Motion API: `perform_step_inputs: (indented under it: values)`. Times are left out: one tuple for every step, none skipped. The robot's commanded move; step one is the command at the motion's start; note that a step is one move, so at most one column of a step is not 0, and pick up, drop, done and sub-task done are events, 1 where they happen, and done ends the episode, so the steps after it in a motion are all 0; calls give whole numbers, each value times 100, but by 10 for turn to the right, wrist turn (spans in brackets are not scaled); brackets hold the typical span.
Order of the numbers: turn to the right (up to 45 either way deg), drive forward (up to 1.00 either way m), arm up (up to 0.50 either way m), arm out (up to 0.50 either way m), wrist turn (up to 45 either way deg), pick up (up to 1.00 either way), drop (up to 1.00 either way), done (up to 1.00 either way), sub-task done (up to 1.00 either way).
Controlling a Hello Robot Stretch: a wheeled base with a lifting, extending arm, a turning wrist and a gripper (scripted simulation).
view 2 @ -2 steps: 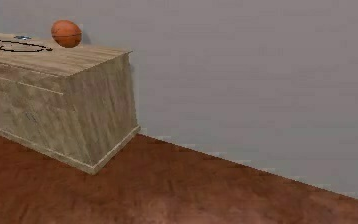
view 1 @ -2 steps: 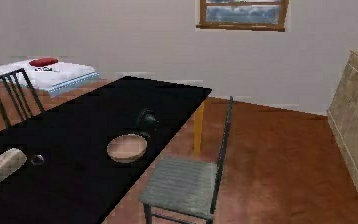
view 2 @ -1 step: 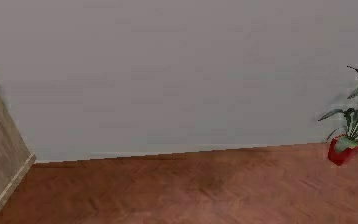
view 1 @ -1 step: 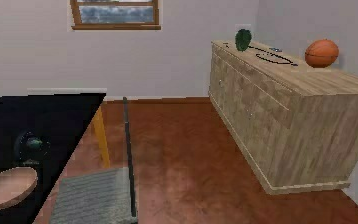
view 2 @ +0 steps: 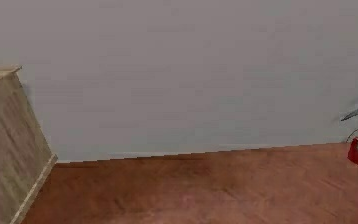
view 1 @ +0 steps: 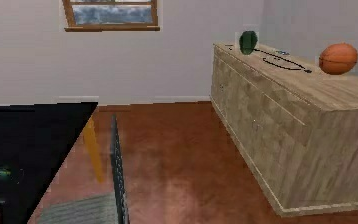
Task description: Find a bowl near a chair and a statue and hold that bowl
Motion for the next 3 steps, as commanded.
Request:
perform_step_inputs:
  values:
    - [450,0,0,0,0,0,0,0,0]
    - [390,0,0,0,0,0,0,0,0]
    - [0,10,0,0,0,0,0,0,0]
